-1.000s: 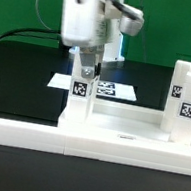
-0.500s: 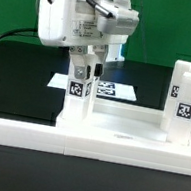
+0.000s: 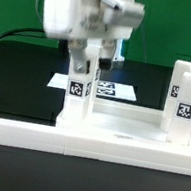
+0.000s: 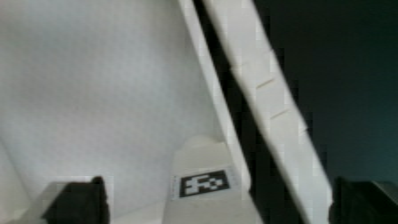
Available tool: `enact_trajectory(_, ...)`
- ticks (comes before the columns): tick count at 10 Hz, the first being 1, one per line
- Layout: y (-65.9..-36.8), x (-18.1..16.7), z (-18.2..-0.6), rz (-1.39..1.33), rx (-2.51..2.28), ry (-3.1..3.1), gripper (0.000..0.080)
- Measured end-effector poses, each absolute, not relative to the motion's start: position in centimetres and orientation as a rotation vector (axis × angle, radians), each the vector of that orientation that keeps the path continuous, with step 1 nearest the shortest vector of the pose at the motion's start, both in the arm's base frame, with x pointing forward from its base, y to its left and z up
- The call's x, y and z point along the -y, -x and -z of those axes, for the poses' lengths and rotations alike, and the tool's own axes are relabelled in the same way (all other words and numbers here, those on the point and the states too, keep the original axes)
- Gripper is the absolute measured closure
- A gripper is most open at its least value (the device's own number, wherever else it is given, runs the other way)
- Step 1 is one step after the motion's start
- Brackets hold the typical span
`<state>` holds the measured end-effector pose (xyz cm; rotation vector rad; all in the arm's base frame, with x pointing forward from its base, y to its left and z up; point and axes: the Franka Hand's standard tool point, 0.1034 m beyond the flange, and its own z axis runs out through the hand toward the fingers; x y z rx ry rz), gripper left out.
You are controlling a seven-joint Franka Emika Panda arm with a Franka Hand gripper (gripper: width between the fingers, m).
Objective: Assemble desk
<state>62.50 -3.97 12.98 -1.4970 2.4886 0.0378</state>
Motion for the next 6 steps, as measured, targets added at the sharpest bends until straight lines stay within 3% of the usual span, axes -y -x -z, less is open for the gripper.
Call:
enact_trajectory(2, -62.8, 3.5, -15.9, -0.038, -2.448, 1.469, 0.0151)
enact_trajectory(6, -62.9, 3.6, -16.0, -0.036, -2.447, 1.467, 0.0150)
